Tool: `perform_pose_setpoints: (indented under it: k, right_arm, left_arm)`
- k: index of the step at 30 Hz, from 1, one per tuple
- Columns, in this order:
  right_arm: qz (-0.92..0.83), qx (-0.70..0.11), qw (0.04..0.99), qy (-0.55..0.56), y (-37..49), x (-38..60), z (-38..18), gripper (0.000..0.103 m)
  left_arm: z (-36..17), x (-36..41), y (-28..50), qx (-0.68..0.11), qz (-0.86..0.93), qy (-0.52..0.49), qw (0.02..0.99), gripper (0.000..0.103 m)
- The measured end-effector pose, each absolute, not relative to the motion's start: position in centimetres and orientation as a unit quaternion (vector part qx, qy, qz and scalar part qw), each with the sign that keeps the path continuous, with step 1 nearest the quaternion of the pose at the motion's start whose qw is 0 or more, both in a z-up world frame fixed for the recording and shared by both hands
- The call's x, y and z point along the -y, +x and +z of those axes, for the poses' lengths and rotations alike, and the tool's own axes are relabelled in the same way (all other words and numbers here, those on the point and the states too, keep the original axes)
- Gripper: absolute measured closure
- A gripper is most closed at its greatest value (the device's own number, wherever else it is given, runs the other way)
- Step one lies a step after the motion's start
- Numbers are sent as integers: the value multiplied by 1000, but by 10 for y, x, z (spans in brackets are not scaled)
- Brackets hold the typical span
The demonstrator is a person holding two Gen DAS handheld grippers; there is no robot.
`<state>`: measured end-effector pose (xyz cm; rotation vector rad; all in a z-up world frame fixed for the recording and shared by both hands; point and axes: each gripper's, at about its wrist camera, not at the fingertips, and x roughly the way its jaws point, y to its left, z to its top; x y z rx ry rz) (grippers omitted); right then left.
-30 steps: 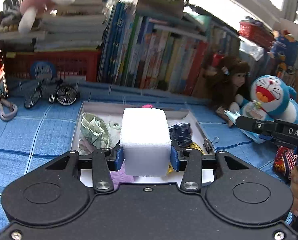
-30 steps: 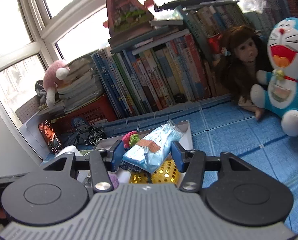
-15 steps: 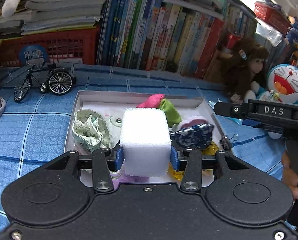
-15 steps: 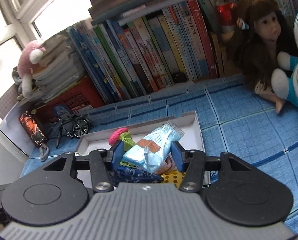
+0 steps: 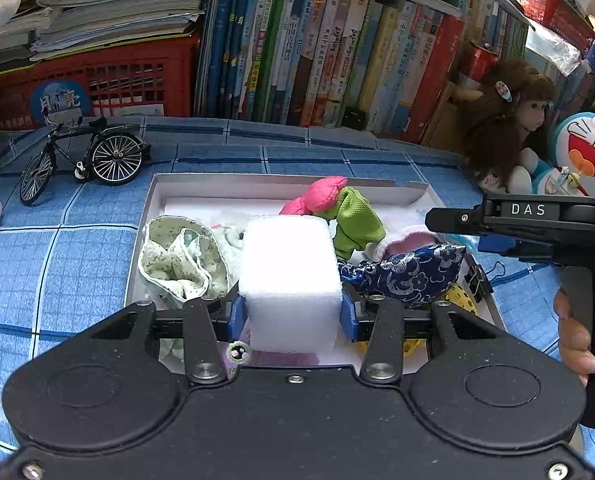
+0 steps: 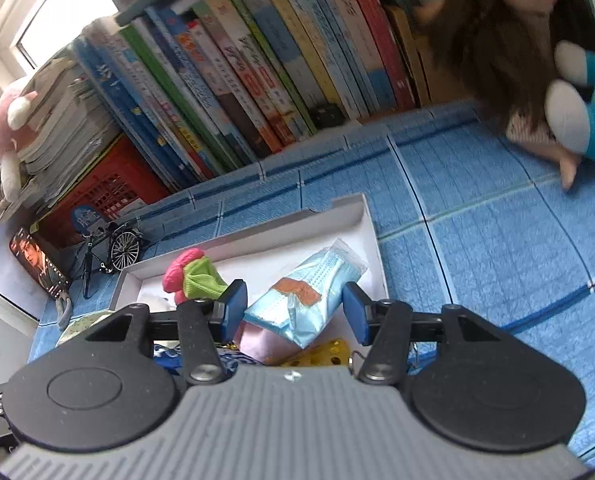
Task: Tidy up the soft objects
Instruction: 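Carry the foam cube and blue packet over the white tray with both grippers, then open both grippers to drop the cube and packet, then withdraw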
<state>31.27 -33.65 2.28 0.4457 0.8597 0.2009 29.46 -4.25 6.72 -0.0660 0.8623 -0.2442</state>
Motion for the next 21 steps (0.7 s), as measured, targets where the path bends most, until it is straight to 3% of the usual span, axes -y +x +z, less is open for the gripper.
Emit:
perform_pose_setpoints:
  k: [1, 4, 10, 15, 21]
  right_arm:
    - [97, -412, 880, 216, 312, 338, 21, 32]
    - [107, -407, 879, 226, 309, 339, 21, 18]
    - [120, -394, 883, 224, 300, 338, 30, 13]
    - [133, -382, 885, 229, 286, 338, 39, 11]
    - [150, -368, 891, 219, 264, 333, 50, 8]
  left_arm:
    - [66, 44, 295, -416, -117, -28, 901, 59]
    - [65, 47, 294, -414, -113, -21, 903, 52]
    - [69, 49, 286, -407, -116, -14, 906, 43]
    - [79, 49, 272, -389, -116, -12, 914, 29]
    - [88, 49, 252, -378, -123, -11, 918, 27]
